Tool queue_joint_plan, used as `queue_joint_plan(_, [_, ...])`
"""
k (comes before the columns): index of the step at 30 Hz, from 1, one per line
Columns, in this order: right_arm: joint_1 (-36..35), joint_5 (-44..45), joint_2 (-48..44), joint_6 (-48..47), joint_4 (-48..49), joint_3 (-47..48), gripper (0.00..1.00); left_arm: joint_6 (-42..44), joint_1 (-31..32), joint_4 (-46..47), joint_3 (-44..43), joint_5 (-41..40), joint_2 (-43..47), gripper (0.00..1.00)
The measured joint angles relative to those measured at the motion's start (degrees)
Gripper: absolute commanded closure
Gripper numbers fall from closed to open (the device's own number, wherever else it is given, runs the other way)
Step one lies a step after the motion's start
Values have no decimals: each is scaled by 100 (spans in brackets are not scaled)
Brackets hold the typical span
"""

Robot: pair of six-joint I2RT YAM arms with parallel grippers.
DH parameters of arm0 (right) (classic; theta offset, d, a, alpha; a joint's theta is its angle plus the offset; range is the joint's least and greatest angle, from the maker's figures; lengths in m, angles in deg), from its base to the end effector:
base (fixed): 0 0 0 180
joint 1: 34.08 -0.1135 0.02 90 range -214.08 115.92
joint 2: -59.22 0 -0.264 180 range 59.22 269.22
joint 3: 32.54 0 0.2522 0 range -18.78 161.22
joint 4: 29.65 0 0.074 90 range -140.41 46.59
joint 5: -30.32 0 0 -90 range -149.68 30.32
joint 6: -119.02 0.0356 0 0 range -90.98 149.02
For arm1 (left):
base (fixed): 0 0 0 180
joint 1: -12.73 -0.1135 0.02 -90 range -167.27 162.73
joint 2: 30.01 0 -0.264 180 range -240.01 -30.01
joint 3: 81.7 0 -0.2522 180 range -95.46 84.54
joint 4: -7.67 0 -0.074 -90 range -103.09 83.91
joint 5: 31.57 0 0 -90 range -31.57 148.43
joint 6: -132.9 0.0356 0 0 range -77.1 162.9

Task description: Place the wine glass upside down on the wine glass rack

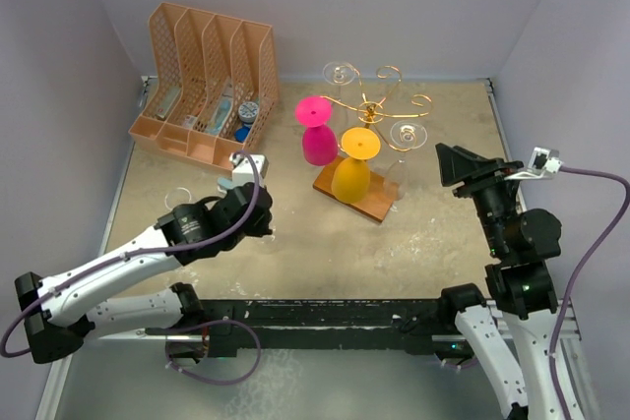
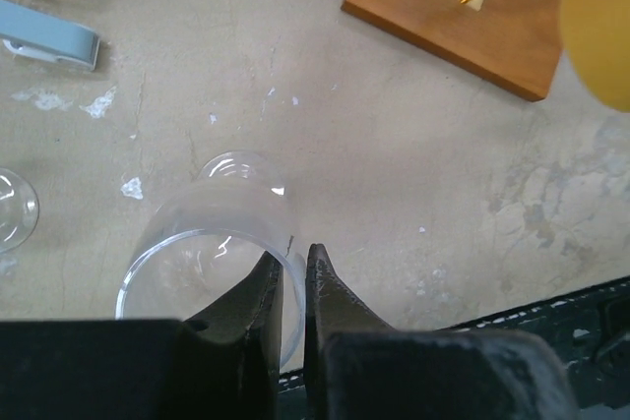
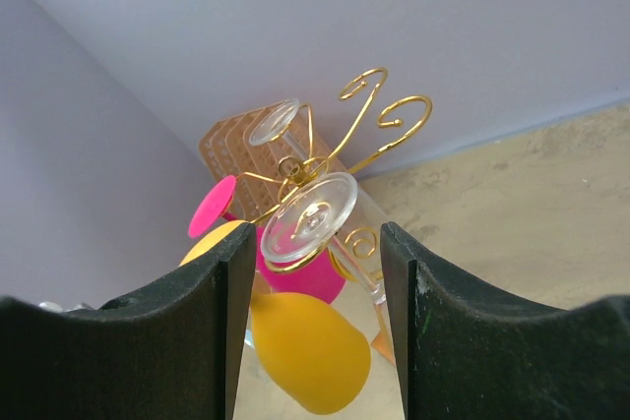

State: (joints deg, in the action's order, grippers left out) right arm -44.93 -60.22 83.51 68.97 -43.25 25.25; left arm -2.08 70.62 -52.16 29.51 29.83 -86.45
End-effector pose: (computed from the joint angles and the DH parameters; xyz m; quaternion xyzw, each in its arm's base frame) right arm 0.0910 0.0178 0.3986 0.1405 0.5568 0.3536 0.7383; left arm 0.1163 -0.1532 0.3099 0.0125 0.9074 -0.1312 0.3990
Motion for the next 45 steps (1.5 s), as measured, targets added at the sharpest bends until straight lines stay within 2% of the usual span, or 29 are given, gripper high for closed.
queue_joint_plan(6, [0, -57, 2, 103, -79, 136, 45, 245, -2, 46, -599, 192, 459, 100])
queue_joint_plan(12, [0, -321, 9, 391, 2, 284, 45, 616, -2, 529, -1344, 354, 1047, 100])
queue_joint_plan(20, [0, -1027, 7, 535, 914, 295, 28, 911, -4, 2057, -1786, 988, 1399, 100])
queue_joint_plan(26, [0, -1777, 142, 960, 2181, 90, 26, 901, -2, 3169, -1961, 1764, 990, 100])
queue_joint_plan(33, [0, -2295, 367, 1458, 3447, -120, 28, 708, -2, 4391, -1976, 2157, 422, 100])
queue_joint_plan(38, [0, -2315, 306, 1805, 4140, -334, 28, 555, -4, 5416, -1976, 2286, -74, 100])
queue_joint_plan(45, [0, -2015, 256, 2334, 4389, -337, 32, 509, -2, 6948, -1976, 2492, -811, 100])
